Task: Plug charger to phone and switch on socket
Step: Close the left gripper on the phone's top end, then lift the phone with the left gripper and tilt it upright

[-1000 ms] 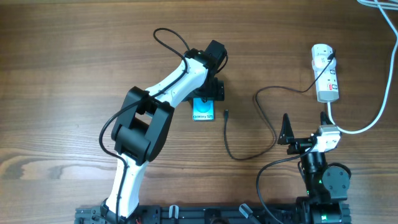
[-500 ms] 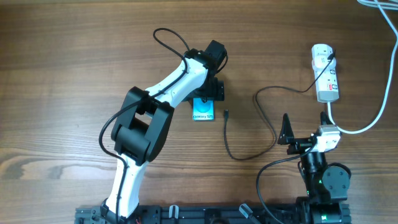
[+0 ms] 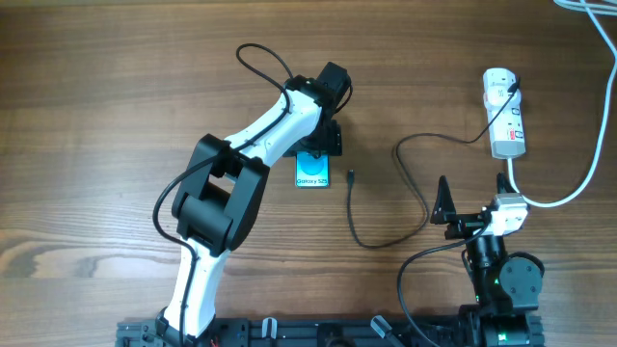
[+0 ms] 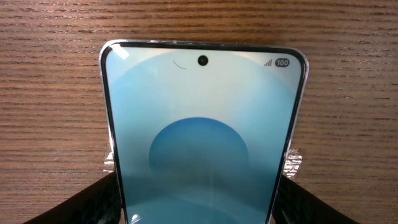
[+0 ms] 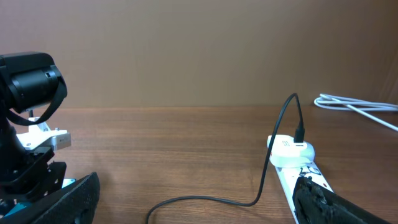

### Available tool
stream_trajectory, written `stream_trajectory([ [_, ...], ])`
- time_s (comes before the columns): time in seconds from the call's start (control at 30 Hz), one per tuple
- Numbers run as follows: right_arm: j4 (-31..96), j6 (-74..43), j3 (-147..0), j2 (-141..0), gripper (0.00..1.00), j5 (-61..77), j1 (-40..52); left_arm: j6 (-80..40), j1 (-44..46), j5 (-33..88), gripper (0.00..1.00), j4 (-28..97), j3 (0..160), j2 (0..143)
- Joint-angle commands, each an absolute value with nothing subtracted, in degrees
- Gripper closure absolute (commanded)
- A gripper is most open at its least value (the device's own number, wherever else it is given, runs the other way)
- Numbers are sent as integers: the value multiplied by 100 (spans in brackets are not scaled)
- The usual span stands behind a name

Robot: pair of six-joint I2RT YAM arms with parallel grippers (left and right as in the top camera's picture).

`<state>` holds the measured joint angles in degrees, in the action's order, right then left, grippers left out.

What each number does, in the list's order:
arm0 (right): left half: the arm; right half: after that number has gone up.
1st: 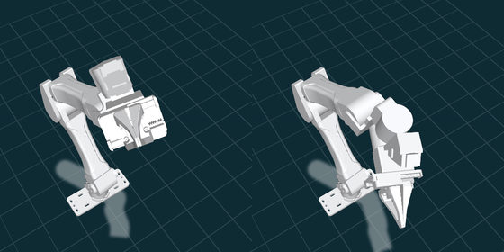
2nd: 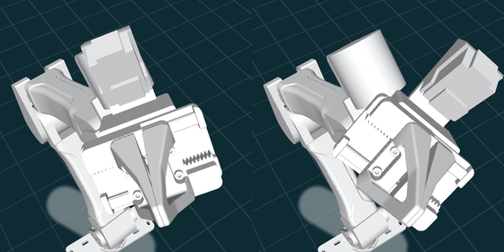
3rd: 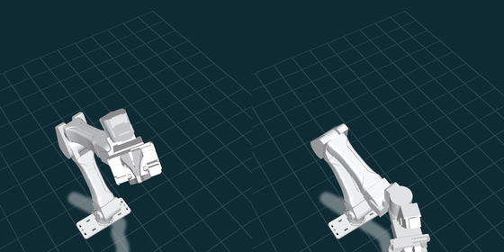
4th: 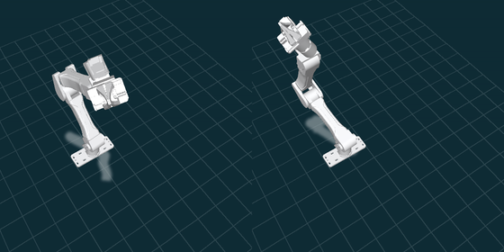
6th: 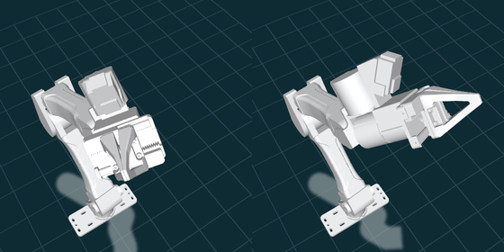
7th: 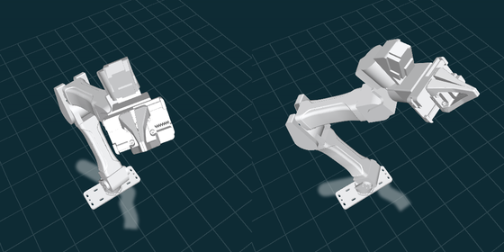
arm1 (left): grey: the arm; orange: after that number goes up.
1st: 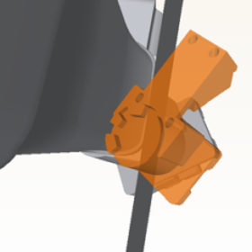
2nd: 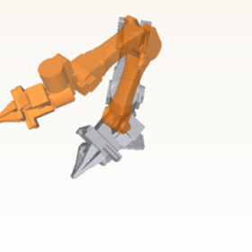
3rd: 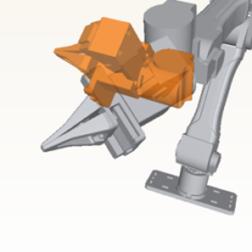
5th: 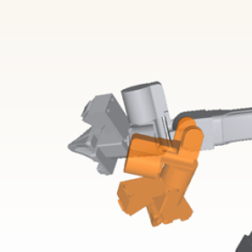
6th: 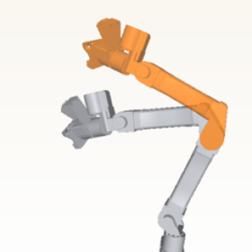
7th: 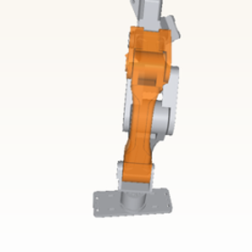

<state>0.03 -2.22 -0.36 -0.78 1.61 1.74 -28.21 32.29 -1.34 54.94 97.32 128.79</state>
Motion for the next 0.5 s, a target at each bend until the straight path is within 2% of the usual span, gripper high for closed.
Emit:
stream_trajectory([
  [0.0, -16, -152, -30, -27, 0, 130, 207, -2880, 3240, 56, 24, 5505, 9487, 13141],
  [0.47, -16, -150, -30, -27, 0, 130, 207, -2882, 3225, 93, 29, 6335, 10165, 12866],
])
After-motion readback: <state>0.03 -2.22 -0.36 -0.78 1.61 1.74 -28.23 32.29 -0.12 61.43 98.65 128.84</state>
